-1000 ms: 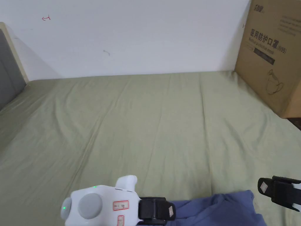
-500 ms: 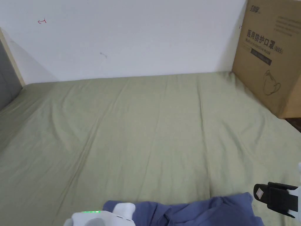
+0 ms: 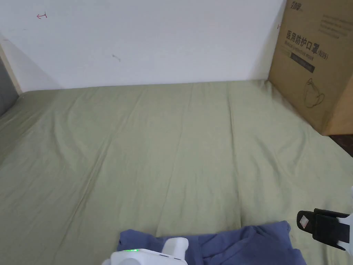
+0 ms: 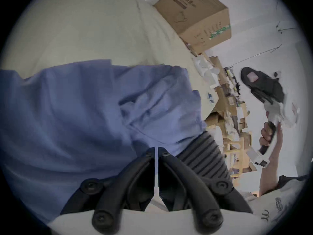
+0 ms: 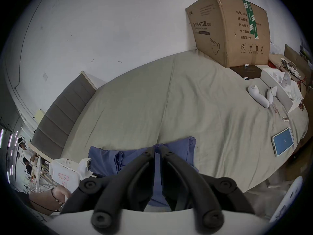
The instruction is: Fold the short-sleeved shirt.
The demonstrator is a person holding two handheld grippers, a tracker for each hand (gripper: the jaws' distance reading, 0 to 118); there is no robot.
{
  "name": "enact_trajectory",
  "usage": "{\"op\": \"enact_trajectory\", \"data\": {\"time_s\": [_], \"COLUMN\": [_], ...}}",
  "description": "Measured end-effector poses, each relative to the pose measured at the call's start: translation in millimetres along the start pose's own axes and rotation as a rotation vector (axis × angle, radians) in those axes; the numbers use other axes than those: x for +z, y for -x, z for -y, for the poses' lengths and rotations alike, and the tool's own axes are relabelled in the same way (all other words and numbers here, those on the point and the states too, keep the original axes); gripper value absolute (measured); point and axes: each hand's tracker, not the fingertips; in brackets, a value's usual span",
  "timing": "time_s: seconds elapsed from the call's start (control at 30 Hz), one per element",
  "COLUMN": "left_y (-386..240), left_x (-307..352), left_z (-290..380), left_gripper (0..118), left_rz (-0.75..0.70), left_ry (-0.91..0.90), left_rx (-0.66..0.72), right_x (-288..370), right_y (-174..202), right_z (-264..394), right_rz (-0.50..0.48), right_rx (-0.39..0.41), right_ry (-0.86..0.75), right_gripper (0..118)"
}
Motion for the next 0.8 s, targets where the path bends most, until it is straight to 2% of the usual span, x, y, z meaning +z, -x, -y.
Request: {"op": "enact_trajectory", "data": {"time_s": [0.13,0.27,0.3,0.37,0.4,0.43,0.47,0.5,0.53,0.57,0.67,0.7,0.8], "left_y": [21.8,92.3,91.1,117.8,136.0,151.1,161.7,171.4,178.6,175.6,185.0,184.6,172.0], "left_x": [70.5,139.8,154.1,165.1,167.6,166.6,163.7,161.0,158.0,149.7,115.2,99.7,65.9], "left_z": [-0.4,7.9,10.0,18.0,20.4,21.9,24.9,28.1,30.5,32.1,31.6,28.6,14.7], "left_gripper": [4,4,4,5,11,23,49,90,109,116,117,117,117], "left_rz": [0.000,-0.034,-0.013,0.112,0.119,0.127,0.147,0.162,0.176,0.194,0.326,0.397,0.446], "left_ry": [-0.143,-0.321,-0.346,-0.367,-0.347,-0.319,-0.297,-0.297,-0.302,-0.300,-0.223,-0.204,-0.134], "left_rx": [0.024,0.211,0.267,0.276,0.317,0.346,0.364,0.374,0.387,0.408,0.503,0.479,0.441], "right_x": [-2.1,-3.4,-3.6,-4.3,-5.2,-5.9,-6.4,-6.8,-7.0,-7.1,-7.5,-8.5,-12.2], "right_y": [2.7,6.3,6.5,7.6,8.2,8.6,9.3,9.4,9.5,9.9,13.1,13.5,12.8], "right_z": [-2.3,-4.5,-5.1,-6.1,-6.8,-7.2,-7.3,-7.4,-7.5,-7.5,-7.1,-7.7,-9.6], "right_rz": [0.001,-0.008,-0.012,-0.012,-0.009,-0.006,-0.003,-0.001,0.001,0.004,0.026,0.033,0.040], "right_rx": [0.008,0.013,0.014,0.017,0.019,0.020,0.018,0.015,0.012,0.011,0.030,0.033,0.020], "right_ry": [0.002,0.004,0.005,0.006,0.011,0.014,0.016,0.019,0.021,0.022,0.024,0.027,0.033], "right_gripper": [6,6,6,6,6,6,6,6,6,6,6,6,6]}}
